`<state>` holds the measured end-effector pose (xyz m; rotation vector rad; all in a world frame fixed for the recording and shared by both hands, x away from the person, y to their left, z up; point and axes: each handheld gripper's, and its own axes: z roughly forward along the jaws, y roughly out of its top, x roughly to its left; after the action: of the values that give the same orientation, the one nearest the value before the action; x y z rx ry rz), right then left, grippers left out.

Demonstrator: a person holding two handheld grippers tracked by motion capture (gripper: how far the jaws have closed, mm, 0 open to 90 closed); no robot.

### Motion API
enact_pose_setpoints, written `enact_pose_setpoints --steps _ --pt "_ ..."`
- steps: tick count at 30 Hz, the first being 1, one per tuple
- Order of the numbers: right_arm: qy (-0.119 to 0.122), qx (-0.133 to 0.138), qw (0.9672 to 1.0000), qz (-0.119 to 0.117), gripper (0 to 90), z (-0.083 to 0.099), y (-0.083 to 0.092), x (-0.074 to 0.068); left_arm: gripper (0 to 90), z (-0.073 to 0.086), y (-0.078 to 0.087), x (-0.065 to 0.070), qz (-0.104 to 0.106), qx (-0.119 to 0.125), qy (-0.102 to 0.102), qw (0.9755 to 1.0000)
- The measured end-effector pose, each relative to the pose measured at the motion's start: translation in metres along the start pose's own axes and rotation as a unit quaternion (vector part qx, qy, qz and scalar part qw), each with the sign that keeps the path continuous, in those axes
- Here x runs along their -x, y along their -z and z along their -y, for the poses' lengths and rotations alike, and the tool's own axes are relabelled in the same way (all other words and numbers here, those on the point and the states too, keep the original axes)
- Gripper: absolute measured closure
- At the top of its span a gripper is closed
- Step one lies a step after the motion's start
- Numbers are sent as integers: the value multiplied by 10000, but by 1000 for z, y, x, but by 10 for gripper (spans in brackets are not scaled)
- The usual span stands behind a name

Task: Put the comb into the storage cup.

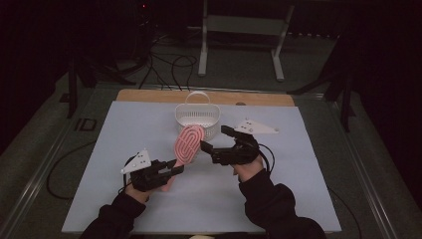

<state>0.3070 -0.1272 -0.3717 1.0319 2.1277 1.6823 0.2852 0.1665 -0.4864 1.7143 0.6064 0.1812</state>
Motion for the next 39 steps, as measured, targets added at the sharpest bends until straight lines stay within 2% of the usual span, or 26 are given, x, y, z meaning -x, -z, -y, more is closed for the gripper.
enact_pose_setpoints --steps 3,6,9,11,12,14,16,17,19,20,24,30,33,34,39 --pt "-100 -4 9999 -11 81 -2 -4 -1 711 0 0 0 -2 2 -5 10000" --pt "-359 -39 9993 50 81 -4 -10 -3 711 0 1 0 -8 4 -23 10000" --pt "-625 -101 9980 -2 81 -5 -15 -3 711 0 1 0 -29 10 -36 10000" --pt "-870 -150 9960 -113 81 -5 -18 -1 711 0 1 0 -29 9 -38 10000" --pt "-1076 -175 9939 -181 81 -5 -20 1 711 0 1 0 -34 13 -41 10000" --pt "-1137 -194 9930 -270 81 -4 -21 1 711 0 1 0 -24 4 -31 10000" --pt "-1502 -274 9872 -456 104 -3 -24 4 711 0 1 0 -34 1 -43 10000" --pt "-1609 -311 9853 -479 127 -3 -25 4 711 0 0 0 -35 8 -38 10000" --pt "-1692 -298 9838 -511 143 -2 -25 4 711 0 0 0 -46 4 -44 10000" --pt "-1801 -318 9816 -548 169 -1 -26 5 711 0 0 0 -48 6 -44 10000" --pt "-1997 -357 9774 -589 228 1 -28 3 711 0 0 1 -49 2 -59 10000" --pt "-2152 -529 9727 -689 295 8 -37 -1 710 0 0 2 -92 4 -83 9999" --pt "-2186 -559 9717 -697 354 10 -39 -3 710 0 0 2 -103 3 -81 9999" --pt "-2237 -576 9703 -721 378 11 -40 -4 710 0 0 1 -89 3 -75 9999" --pt "-2286 -630 9690 -690 449 14 -42 -5 710 0 0 2 -147 9 -84 9999"
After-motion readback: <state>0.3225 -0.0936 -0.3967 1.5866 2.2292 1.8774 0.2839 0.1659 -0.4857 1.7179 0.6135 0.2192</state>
